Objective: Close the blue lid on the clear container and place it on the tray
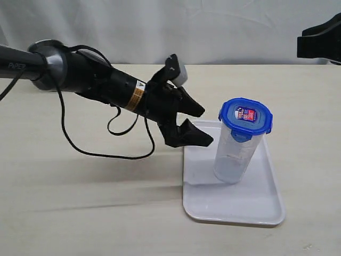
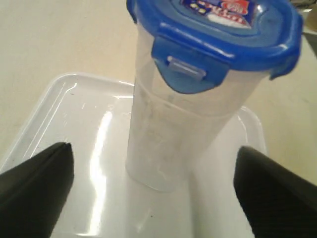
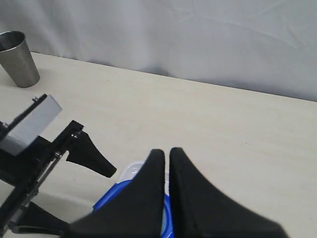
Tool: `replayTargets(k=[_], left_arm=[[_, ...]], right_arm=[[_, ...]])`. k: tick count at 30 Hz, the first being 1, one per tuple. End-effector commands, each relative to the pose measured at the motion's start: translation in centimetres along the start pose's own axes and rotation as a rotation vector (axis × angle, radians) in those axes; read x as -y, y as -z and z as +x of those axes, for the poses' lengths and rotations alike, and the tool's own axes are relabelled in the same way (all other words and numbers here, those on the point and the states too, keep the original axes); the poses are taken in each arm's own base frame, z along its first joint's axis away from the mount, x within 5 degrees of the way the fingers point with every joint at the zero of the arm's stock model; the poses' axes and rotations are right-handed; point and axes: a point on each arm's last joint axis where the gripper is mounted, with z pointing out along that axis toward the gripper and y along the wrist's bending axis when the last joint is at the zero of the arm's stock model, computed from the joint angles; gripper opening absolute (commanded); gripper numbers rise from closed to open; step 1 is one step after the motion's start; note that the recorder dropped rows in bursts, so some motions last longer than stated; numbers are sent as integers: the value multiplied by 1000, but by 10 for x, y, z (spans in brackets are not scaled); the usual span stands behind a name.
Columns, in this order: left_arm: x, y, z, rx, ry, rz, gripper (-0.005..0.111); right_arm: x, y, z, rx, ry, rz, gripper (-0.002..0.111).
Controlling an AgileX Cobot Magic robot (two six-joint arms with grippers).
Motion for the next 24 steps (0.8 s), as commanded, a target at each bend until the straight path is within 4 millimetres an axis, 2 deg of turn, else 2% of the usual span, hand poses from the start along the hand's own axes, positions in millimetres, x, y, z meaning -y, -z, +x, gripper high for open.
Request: replayTargets(k=[1,3,4,7,8,12,16,20,24], left_arm=[[-14,30,5,52,154,10,80],[-24,49,8,69,238,-29,57],[-27,62,6,89,262,-33,39],[-27,103,-10,156,228,-37,0],[-27,123,-18,178,227,-75,0],[-27,174,-36,229,284,-217,0],[-22,221,-49,284,352,-380,0],[-8,252,-47,304,437,-655,0],[20,274,-35,291,488,-987,0]], right_arm=[[1,1,1,-2,2,3,4],[1,1,1,0,2,4,4],[1,1,1,4,2,4,4],[1,1,0,10,8,4,4],[1,1,0,10,8,4,4],[-1,6,-1,28,10,-13,4],[-4,28,-7,113,16,-31,4],[-4,57,-7,249,13,-27,4],[-3,87,9,425,3,-16,4]])
